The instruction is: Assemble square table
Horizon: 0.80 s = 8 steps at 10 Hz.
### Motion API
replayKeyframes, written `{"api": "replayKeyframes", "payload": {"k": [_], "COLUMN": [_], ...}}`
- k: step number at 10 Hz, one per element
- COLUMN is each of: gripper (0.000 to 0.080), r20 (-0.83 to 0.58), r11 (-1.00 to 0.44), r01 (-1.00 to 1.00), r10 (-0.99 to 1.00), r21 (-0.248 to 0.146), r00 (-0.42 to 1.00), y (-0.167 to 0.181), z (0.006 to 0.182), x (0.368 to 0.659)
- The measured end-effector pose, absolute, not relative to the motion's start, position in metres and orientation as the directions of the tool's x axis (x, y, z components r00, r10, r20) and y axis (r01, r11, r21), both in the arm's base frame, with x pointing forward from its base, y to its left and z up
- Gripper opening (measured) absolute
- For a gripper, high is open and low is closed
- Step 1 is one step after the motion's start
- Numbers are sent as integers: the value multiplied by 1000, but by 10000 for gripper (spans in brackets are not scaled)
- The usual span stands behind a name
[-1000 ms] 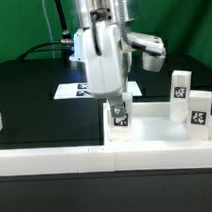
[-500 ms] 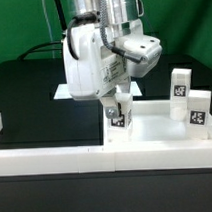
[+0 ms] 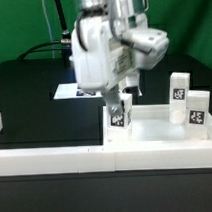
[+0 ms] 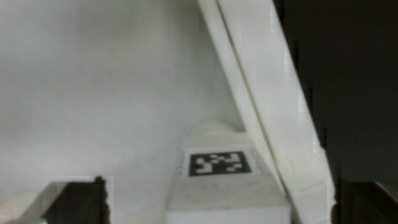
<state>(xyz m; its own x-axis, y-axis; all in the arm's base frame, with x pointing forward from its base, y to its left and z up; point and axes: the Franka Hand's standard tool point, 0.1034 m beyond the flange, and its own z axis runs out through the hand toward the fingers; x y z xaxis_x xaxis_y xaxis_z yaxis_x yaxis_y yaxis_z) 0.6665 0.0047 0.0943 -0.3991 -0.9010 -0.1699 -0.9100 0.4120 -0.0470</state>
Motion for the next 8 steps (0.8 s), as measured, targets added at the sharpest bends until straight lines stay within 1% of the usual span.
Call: {"api": "replayKeyframes", "payload": {"k": [1, 2, 3, 4, 8], "gripper": [645, 648, 648, 648, 648], "r20": [-186, -202, -206, -202, -201], "r11": [409, 409, 409, 409, 408], "r01": [-911, -910, -909, -909, -910], "r10": [-900, -899, -899, -900, -900], "r21": [-55, -73, -82, -77, -75], "r00": [-393, -388, -386, -387, -387], "y": [8, 11, 9, 9, 9], "z": [109, 125, 130, 126, 124], "x": [668, 673, 676, 674, 673]}}
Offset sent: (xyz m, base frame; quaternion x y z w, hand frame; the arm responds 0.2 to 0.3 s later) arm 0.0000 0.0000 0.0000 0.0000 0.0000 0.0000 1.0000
